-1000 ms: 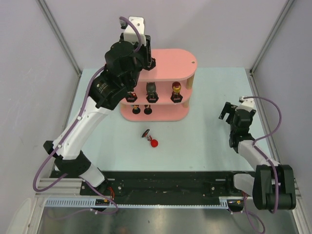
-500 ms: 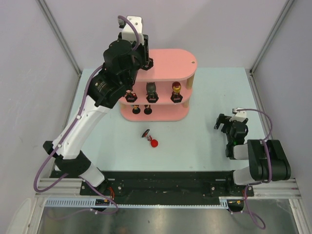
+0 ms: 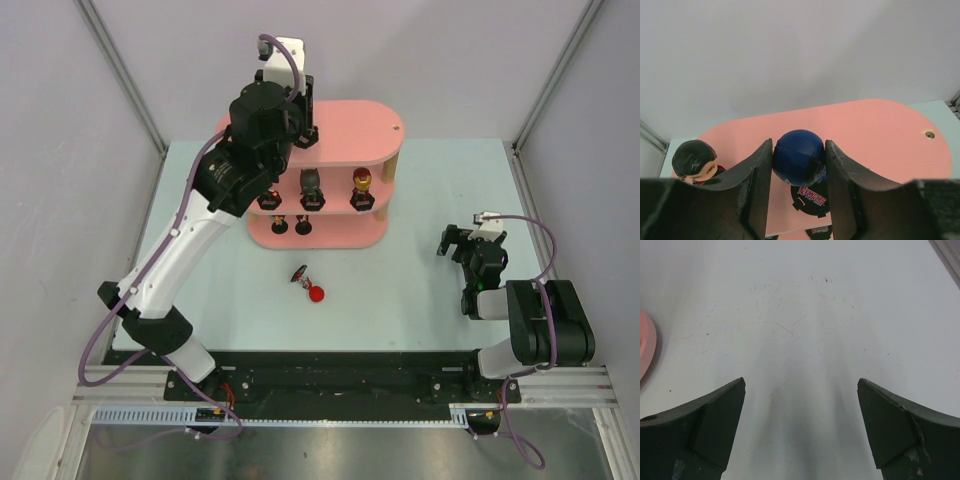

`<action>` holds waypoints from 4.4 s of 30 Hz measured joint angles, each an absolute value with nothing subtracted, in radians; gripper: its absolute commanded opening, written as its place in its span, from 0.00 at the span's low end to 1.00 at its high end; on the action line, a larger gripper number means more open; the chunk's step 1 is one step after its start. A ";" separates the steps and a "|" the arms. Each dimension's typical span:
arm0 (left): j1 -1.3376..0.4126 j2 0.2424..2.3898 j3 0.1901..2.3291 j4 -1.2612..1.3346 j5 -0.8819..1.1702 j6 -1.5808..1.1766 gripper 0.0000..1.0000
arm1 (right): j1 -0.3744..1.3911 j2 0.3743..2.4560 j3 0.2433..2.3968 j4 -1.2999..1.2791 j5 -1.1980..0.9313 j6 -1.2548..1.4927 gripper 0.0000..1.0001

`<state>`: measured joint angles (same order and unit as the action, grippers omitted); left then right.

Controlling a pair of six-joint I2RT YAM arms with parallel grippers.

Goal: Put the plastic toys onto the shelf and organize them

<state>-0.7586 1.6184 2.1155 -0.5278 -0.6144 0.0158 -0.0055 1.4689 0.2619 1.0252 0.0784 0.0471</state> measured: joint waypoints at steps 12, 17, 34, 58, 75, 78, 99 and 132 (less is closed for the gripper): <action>-0.759 1.623 2.121 -0.538 -0.606 -0.011 0.00 | -0.006 1.469 0.262 1.022 0.070 0.047 1.00; -0.759 1.623 2.121 -0.542 -0.606 -0.019 0.00 | -0.006 1.471 0.262 1.023 0.070 0.047 1.00; -0.759 1.637 2.121 -0.545 -0.591 -0.028 0.00 | -0.006 1.476 0.262 1.022 0.070 0.047 1.00; -0.757 1.653 2.121 -0.577 -0.611 -0.035 0.00 | -0.006 1.476 0.262 1.022 0.070 0.047 1.00; -0.753 1.654 2.121 -0.624 -0.606 -0.038 0.00 | -0.006 1.476 0.262 1.022 0.070 0.047 1.00; -0.753 1.654 2.121 -0.635 -0.606 -0.039 0.00 | -0.006 1.476 0.262 1.022 0.070 0.047 1.00; -0.746 1.682 2.154 -0.659 -0.613 -0.053 0.00 | -0.006 1.476 0.262 1.022 0.070 0.047 1.00; -0.720 1.708 2.168 -0.637 -0.648 0.009 0.24 | -0.006 1.476 0.262 1.022 0.070 0.047 1.00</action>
